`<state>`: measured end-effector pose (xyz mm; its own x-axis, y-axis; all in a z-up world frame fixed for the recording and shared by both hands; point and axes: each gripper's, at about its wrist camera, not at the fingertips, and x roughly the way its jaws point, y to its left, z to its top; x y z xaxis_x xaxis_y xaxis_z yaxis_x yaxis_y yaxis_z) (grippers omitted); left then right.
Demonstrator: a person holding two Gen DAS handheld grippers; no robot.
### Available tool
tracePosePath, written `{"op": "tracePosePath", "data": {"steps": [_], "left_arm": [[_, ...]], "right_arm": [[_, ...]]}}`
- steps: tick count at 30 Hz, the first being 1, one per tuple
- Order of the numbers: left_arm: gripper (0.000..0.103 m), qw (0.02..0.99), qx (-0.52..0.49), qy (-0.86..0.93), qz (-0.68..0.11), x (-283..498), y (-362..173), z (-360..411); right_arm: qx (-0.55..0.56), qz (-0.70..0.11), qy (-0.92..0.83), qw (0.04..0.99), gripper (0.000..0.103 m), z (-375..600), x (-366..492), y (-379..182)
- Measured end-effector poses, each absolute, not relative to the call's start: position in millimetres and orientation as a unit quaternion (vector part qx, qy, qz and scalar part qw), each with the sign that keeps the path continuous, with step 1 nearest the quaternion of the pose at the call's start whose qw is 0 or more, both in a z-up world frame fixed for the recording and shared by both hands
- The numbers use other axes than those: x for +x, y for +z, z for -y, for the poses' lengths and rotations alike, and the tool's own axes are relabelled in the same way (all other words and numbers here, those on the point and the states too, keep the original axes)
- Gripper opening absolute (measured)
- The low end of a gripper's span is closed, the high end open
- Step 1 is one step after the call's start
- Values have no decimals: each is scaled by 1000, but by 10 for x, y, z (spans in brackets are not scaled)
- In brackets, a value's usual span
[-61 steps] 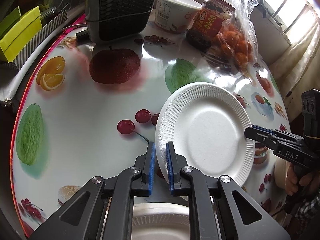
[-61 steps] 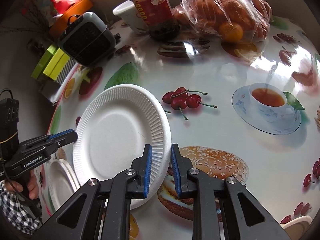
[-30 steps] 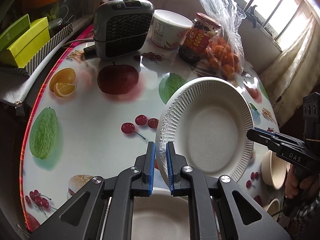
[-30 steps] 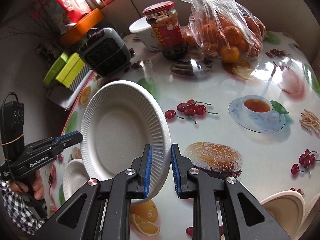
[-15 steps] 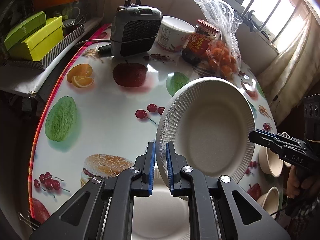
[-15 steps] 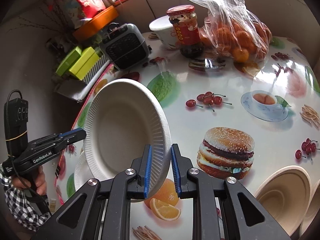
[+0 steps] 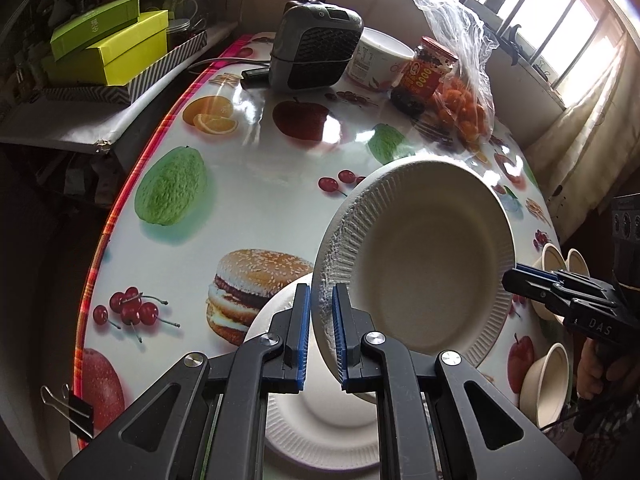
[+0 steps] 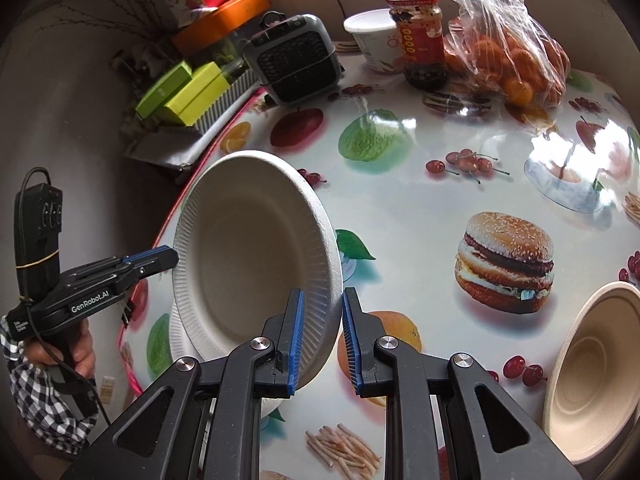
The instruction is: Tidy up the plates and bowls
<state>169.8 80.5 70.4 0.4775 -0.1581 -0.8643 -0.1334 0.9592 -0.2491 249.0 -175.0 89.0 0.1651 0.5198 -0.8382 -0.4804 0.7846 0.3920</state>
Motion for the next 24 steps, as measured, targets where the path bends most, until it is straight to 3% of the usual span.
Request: {"op": "tracePosePath", "data": {"steps": [24], "left_arm": [[12,834,-156,9,-529,1270,494,-1115]], "right_arm": [[-7,-579,343,740,19,1361,2125,673]]}}
